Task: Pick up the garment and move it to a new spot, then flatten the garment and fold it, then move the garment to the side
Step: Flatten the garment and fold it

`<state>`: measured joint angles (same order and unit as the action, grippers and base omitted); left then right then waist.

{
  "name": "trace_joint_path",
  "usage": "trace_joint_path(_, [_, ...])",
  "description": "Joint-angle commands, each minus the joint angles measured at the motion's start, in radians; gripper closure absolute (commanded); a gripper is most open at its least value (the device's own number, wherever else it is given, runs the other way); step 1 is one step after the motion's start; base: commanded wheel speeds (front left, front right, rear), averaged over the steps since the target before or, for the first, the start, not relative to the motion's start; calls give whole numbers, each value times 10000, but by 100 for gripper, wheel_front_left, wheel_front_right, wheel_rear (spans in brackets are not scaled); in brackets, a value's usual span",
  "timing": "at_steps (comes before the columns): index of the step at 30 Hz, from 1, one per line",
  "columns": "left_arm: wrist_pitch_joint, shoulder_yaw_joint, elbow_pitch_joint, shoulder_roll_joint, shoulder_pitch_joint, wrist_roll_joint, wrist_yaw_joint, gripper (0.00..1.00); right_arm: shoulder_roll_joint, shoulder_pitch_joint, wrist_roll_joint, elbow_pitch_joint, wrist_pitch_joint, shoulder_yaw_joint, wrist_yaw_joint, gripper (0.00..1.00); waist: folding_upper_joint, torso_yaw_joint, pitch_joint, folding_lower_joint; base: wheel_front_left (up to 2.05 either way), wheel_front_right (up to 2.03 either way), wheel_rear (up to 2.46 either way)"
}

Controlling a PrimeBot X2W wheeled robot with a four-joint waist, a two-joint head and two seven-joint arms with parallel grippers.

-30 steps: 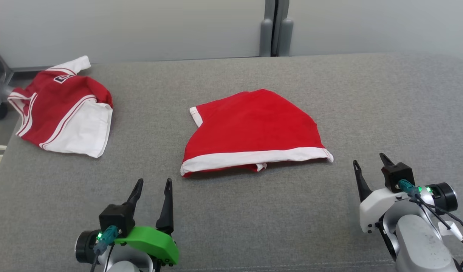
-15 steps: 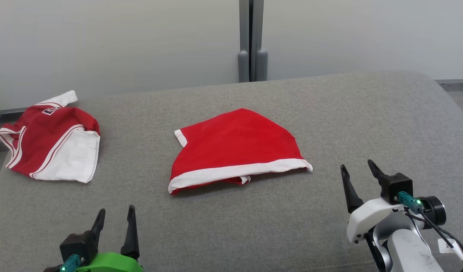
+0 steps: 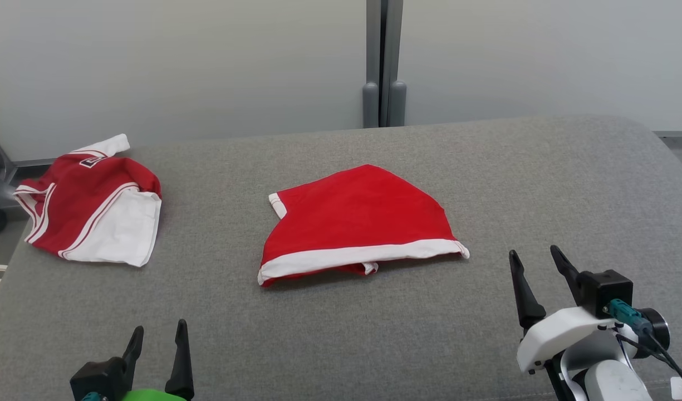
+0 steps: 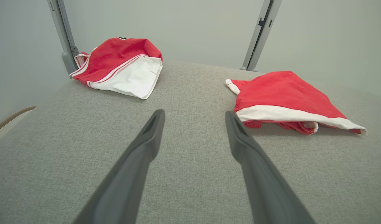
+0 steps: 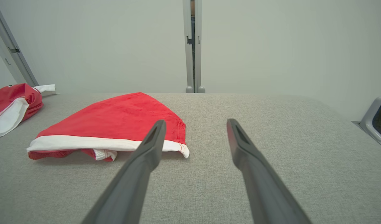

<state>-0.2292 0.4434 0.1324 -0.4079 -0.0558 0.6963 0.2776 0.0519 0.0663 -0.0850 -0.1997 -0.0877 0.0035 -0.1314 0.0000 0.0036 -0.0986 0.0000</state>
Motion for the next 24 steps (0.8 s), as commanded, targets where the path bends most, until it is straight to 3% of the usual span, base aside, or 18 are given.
trace_joint_path(1, [14, -29, -44, -75, -148, 80, 48, 0, 5, -128, -92, 55, 42, -23, 13, 0, 0, 26, -15, 0, 0, 0, 0])
trace_joint_path(24, [80, 81, -321, 79, 109, 263, -4, 0, -10, -268, -453, 406, 255, 128, 14, 0, 0, 83, 70, 0, 0, 0, 0])
